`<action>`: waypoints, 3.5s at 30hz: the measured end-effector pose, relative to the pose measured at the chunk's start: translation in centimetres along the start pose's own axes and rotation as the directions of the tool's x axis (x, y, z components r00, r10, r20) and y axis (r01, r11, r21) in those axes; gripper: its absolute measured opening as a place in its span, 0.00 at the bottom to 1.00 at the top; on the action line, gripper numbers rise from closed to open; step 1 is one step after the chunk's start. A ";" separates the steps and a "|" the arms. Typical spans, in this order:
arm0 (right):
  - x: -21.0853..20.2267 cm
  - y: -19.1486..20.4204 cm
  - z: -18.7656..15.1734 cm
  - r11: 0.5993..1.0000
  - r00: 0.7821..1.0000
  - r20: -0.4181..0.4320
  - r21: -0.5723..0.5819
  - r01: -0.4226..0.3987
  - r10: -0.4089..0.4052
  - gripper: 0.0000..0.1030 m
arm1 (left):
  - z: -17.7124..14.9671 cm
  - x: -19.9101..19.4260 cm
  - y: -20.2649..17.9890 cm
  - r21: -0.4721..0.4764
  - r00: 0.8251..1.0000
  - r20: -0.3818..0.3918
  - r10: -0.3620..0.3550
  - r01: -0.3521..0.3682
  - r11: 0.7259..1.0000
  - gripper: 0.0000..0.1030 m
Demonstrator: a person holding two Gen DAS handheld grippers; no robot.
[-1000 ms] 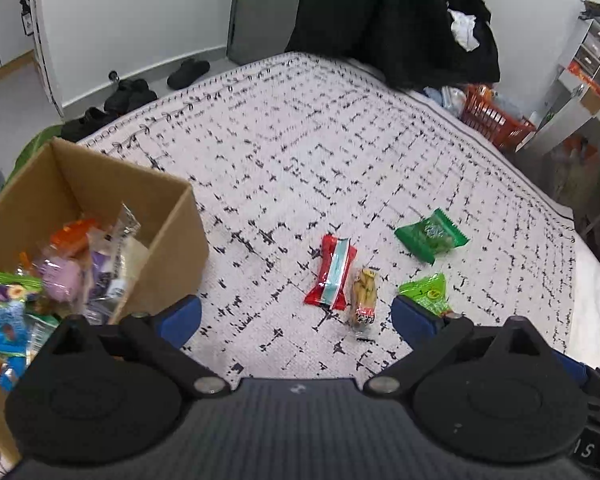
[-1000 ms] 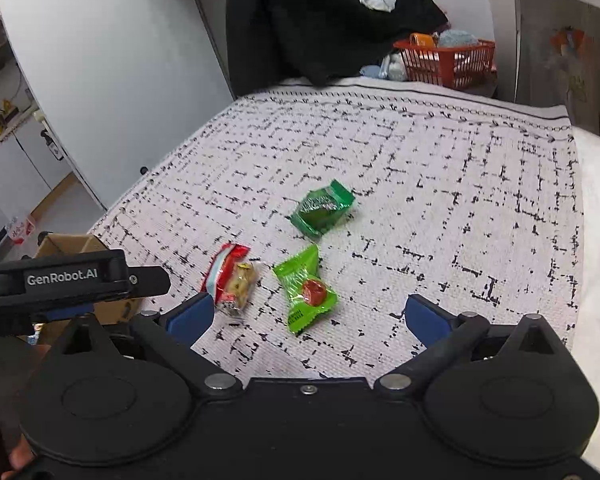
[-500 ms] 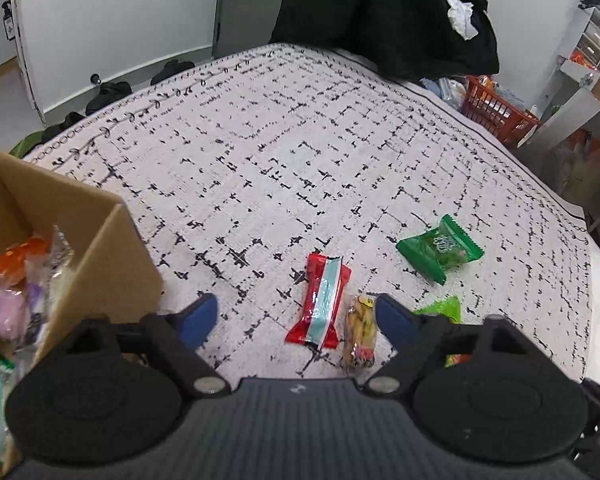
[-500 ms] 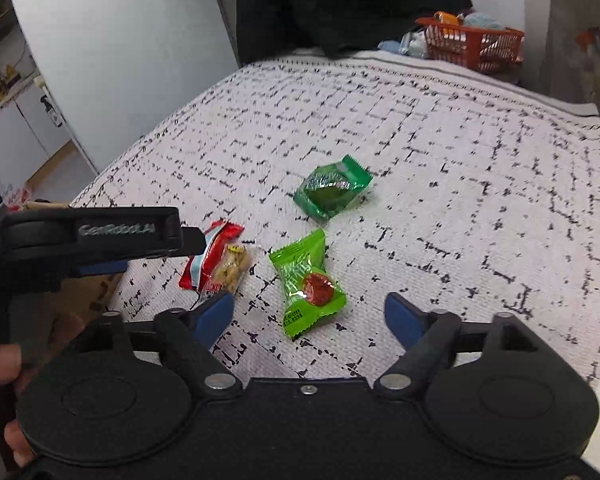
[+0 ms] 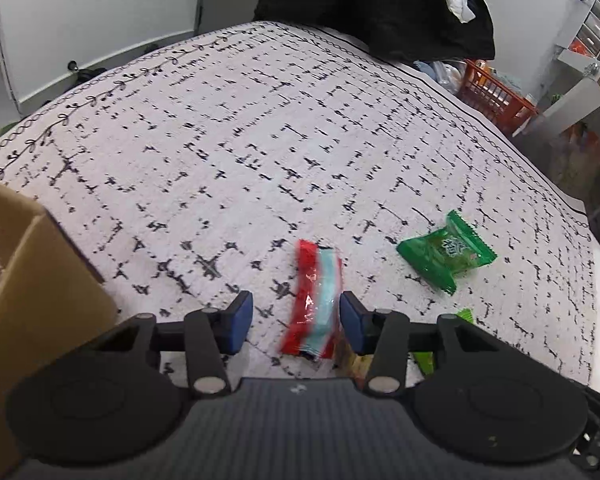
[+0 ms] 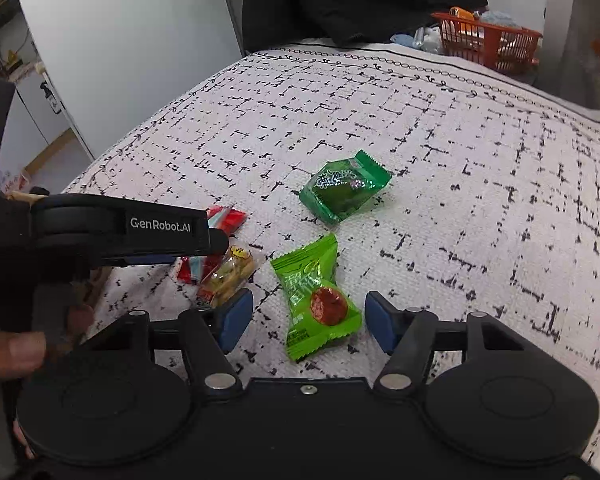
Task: Organize snacks
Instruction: 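Grasp the red wrapper with left tool while right tool grasps the green candy packet, then carry the red wrapper in left tool and green candy packet in right tool over the box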
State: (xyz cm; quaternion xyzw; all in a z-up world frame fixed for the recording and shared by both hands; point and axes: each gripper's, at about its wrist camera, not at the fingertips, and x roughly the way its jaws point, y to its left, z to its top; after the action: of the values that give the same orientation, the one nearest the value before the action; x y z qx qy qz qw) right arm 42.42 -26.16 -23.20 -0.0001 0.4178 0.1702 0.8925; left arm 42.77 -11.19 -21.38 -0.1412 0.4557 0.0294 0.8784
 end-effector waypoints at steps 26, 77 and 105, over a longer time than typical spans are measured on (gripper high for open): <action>-1.7 1.2 0.1 0.998 0.999 0.044 -0.061 0.012 -0.009 0.29 | -0.7 -5.1 -0.6 0.018 0.999 0.045 0.024 -0.025 1.000 0.18; -9.2 14.6 1.9 0.965 0.942 0.240 -0.175 -0.198 0.236 0.25 | -2.1 -20.8 12.2 -0.192 0.960 0.198 0.198 -0.160 0.968 0.18; -6.2 20.3 2.1 0.936 0.931 0.196 -0.239 -0.259 0.307 0.26 | -1.1 -19.9 18.9 -0.287 0.973 0.119 0.197 -0.156 0.945 0.34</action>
State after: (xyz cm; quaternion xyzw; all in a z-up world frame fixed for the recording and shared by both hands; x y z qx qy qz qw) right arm 34.12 -8.64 -14.29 -0.0134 0.2867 0.3395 0.8957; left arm 26.86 8.16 -10.09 -0.2179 0.3926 0.1815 0.8749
